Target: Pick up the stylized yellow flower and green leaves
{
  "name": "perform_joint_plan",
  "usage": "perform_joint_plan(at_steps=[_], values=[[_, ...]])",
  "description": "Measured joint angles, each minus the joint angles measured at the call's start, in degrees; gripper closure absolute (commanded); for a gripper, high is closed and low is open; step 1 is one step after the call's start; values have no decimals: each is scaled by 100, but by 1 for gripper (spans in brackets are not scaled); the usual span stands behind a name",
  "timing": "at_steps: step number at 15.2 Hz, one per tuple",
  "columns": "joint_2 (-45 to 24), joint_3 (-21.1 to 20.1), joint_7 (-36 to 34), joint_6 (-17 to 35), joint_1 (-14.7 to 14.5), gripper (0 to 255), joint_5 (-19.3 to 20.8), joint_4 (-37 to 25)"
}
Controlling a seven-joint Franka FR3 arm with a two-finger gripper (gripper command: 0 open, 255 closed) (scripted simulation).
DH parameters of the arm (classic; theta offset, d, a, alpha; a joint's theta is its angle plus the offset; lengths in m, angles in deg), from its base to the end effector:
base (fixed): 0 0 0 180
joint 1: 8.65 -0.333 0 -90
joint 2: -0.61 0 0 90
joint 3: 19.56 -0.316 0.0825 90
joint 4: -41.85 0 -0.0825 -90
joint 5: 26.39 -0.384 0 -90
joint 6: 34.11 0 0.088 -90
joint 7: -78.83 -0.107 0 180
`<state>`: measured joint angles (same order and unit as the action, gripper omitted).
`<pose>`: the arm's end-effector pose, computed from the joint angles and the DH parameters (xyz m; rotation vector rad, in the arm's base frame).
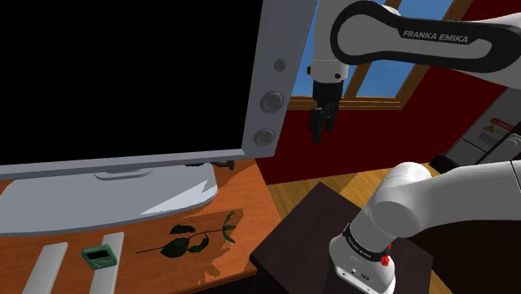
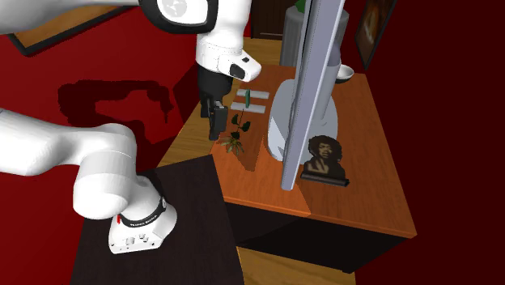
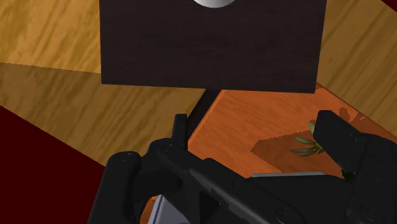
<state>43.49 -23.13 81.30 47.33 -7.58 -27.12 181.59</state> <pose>0.2927 0.0178 0.5297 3.0845 0.0996 -0.4196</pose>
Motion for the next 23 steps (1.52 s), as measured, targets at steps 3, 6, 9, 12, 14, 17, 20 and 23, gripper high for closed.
perform_joint_plan(at_steps=[3, 6, 9, 12, 14, 17, 20, 23], values=[[-145, -42, 45, 240, -66, 0, -55, 93], [-506, -156, 135, 764, -222, 0, -189, 236], [-919, -274, 255, 1346, -383, 0, -319, 378], [-1364, -427, 345, 1875, -563, 0, -465, 428], [-1713, -504, 439, 2182, -654, 0, -523, 363], [-2298, -668, 539, 2795, -812, 0, -631, 357], [-2834, -826, 633, 3274, -963, 0, -708, 256], [-3389, -960, 752, 3726, -1087, 0, -735, 115]])
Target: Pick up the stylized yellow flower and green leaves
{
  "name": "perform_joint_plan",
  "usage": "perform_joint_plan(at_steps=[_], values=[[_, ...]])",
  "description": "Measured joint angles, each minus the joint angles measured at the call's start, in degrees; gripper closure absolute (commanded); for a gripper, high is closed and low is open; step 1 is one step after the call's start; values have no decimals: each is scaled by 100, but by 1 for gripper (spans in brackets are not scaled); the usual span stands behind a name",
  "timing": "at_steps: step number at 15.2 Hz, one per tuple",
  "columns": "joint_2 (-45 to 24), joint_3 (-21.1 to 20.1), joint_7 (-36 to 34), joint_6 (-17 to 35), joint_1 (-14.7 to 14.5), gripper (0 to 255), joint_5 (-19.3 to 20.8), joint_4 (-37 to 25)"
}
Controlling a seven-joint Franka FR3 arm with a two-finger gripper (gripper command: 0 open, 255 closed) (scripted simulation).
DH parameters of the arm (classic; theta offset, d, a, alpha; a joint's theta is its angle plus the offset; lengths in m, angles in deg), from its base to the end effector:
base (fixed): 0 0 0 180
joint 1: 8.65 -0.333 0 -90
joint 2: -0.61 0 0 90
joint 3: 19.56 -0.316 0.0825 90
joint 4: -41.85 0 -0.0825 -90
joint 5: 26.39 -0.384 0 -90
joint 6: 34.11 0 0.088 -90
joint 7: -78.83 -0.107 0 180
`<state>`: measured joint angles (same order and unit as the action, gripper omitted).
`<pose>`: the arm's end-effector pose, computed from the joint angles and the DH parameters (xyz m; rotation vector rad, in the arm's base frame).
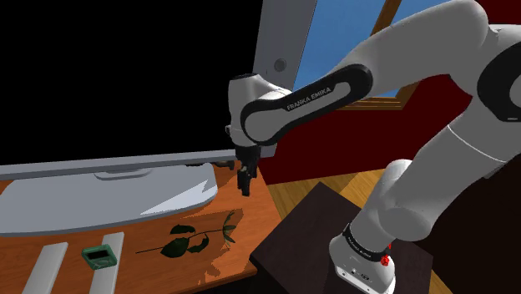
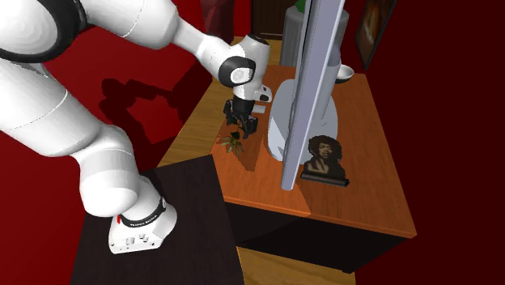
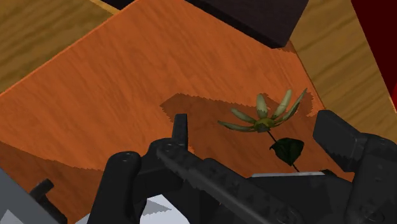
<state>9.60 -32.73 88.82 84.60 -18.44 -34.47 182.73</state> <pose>0.3979 0.1753 0.3371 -2.9762 -0.7376 0.3691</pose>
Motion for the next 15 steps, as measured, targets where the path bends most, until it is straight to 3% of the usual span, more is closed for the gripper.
perform_joint_plan(at_steps=[10, 15], values=[[-1990, -466, 118, 1235, -499, 0, 202, -891], [-2919, -575, 184, 1555, -771, 0, 467, -1550]])
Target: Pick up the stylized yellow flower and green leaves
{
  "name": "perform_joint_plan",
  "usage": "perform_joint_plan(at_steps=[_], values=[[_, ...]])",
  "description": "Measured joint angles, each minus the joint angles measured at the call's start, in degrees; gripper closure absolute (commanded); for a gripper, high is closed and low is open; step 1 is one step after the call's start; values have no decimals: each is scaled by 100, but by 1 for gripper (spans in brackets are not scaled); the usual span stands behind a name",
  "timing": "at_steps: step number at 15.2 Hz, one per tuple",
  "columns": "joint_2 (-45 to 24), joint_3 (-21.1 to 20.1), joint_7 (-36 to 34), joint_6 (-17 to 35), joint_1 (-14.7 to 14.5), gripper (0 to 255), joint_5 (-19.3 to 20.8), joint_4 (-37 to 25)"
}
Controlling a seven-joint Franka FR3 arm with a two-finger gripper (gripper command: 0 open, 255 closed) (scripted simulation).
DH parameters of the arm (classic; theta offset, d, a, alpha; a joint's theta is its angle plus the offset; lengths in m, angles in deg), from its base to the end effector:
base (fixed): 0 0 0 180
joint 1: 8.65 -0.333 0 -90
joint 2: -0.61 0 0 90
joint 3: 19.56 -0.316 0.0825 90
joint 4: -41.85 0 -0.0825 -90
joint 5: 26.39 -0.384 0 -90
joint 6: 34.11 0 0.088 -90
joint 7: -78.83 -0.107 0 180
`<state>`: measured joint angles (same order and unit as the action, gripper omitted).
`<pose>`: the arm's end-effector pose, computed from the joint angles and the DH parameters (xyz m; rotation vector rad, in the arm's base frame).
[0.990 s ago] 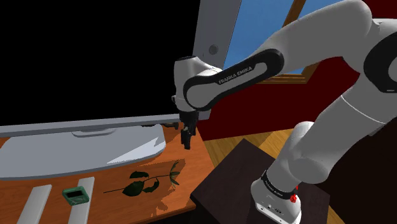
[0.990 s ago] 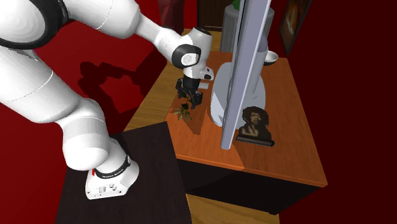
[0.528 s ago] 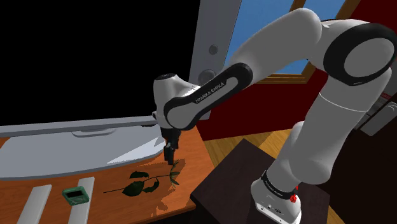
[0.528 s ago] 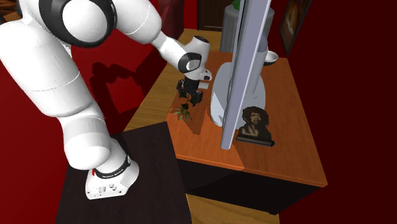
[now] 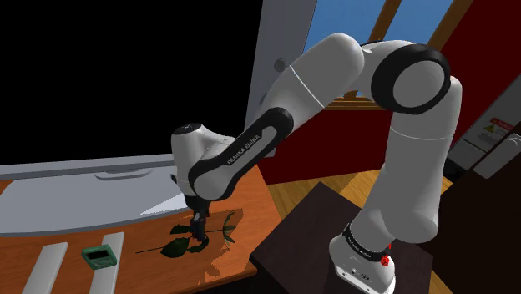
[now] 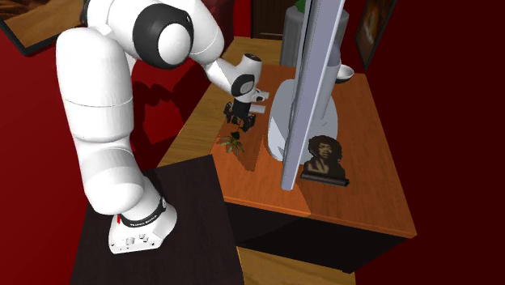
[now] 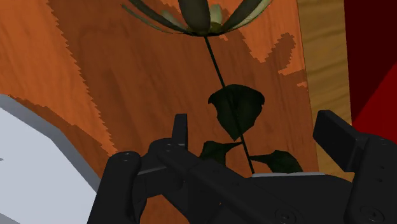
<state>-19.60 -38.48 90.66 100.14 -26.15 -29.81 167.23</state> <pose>0.4318 0.3230 0.2190 -2.7839 -1.1569 0.3173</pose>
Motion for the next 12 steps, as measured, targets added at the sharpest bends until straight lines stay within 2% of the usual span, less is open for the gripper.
perform_joint_plan(at_steps=[2, 9, 10, 12], values=[[-294, -16, -26, 142, -111, 0, 88, -163], [-768, 68, -54, 537, -210, 0, 229, -238], [-797, 74, -60, 561, -218, 255, 237, -242], [-816, 77, -66, 576, -226, 255, 244, -251]])
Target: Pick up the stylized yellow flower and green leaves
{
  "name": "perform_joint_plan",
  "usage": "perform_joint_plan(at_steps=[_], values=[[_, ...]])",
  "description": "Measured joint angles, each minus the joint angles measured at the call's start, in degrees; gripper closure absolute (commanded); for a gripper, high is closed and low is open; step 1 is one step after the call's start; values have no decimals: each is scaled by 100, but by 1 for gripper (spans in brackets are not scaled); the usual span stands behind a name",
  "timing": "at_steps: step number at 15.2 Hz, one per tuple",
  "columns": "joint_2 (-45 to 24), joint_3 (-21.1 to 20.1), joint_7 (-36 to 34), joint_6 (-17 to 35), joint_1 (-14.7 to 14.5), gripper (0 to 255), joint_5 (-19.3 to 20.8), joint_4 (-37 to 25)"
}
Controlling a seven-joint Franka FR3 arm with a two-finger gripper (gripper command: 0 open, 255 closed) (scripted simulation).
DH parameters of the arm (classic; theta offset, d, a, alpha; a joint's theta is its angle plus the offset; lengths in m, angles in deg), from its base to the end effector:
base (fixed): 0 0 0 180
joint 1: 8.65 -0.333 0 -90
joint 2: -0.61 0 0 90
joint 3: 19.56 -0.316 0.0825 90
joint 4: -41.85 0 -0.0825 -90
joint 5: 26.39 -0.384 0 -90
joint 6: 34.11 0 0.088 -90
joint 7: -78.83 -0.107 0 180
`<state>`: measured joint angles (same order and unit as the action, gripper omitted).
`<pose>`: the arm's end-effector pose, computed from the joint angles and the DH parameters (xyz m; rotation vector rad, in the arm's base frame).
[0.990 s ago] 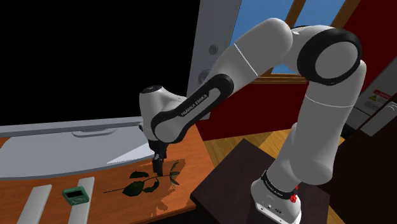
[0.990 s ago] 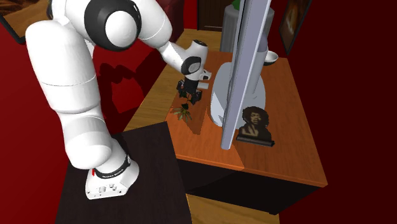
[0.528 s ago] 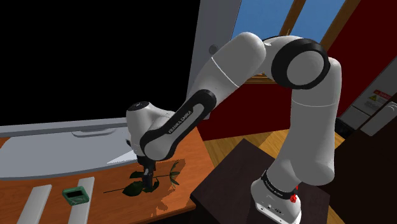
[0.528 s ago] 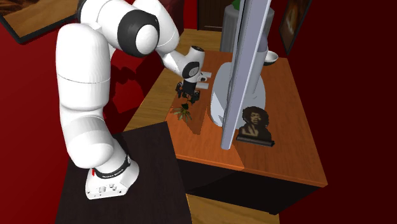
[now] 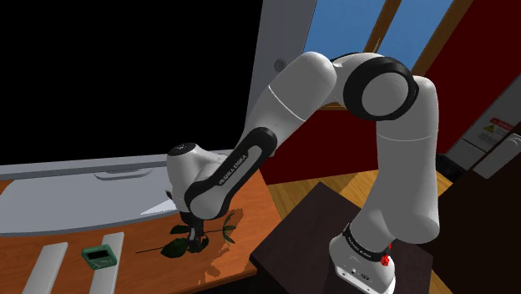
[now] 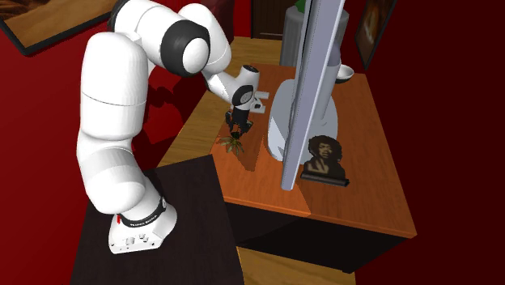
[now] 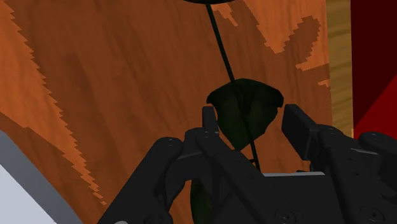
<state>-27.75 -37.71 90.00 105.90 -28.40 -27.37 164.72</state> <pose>0.4304 0.3417 0.1663 -2.7600 -1.1987 0.3102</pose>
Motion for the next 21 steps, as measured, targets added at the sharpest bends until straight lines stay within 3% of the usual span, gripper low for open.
perform_joint_plan(at_steps=[9, 21], values=[[34, -11, 4, -33, 7, 255, -11, 0], [776, -168, 67, -727, 142, 255, -236, 29]])
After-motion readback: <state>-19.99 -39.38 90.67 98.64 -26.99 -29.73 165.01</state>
